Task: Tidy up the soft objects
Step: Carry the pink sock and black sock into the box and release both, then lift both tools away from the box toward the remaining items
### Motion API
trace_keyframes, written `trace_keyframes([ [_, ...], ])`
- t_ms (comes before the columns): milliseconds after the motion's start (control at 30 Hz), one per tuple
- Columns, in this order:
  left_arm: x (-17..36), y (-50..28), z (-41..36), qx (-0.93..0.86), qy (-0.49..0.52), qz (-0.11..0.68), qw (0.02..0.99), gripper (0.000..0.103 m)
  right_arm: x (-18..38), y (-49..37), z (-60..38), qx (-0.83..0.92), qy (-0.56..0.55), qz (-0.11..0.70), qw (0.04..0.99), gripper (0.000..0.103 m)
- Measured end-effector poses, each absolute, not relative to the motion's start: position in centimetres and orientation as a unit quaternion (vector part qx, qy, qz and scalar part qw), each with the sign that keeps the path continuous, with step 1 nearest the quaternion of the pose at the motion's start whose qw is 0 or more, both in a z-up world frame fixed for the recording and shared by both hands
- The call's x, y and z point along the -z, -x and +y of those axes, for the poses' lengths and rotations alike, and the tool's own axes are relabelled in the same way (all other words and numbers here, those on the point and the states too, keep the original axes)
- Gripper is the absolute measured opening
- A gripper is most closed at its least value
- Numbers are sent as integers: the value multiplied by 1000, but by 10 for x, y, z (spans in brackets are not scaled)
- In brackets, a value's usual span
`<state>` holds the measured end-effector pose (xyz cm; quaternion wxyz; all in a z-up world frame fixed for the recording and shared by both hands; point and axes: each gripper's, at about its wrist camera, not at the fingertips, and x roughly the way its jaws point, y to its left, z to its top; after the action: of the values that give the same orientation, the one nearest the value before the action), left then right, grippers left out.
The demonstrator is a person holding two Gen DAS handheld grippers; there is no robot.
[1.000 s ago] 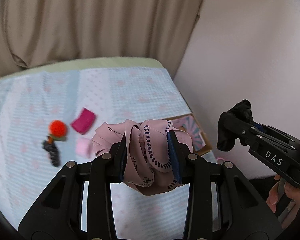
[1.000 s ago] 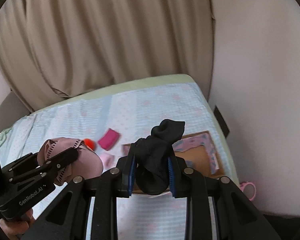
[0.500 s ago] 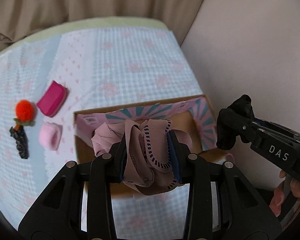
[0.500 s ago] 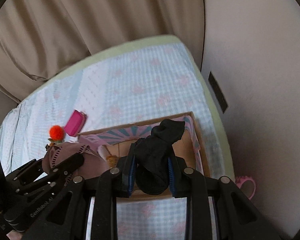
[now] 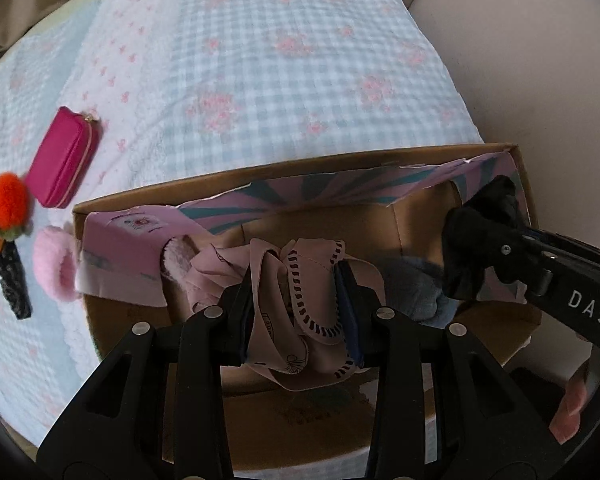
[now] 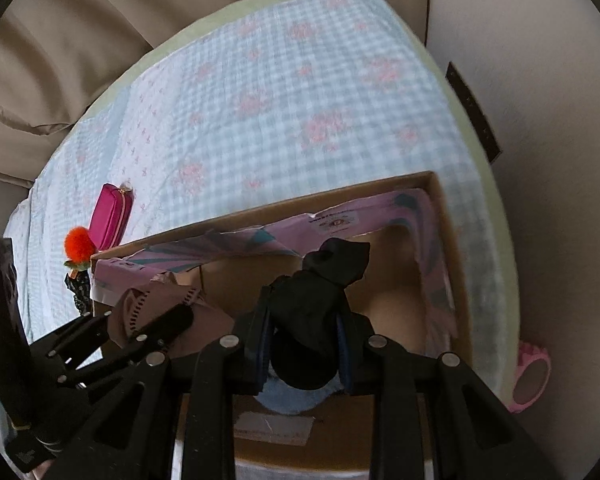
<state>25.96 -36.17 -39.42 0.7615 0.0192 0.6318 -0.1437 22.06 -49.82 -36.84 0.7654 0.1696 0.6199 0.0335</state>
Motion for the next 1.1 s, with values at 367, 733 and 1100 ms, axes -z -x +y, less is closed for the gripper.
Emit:
trace_keyframes([
  [367, 392, -250, -364, 148, -68, 632, 758, 103, 382, -227, -497, -59, -220, 627, 745, 103],
  [733, 360, -236, -353, 154, -36, 616, 772, 103, 352, -214, -493, -54, -194, 615, 762, 103],
  [1100, 268, -194, -324, 182, -11, 550, 815, 103, 243, -163, -482, -37, -151, 545, 824, 103],
])
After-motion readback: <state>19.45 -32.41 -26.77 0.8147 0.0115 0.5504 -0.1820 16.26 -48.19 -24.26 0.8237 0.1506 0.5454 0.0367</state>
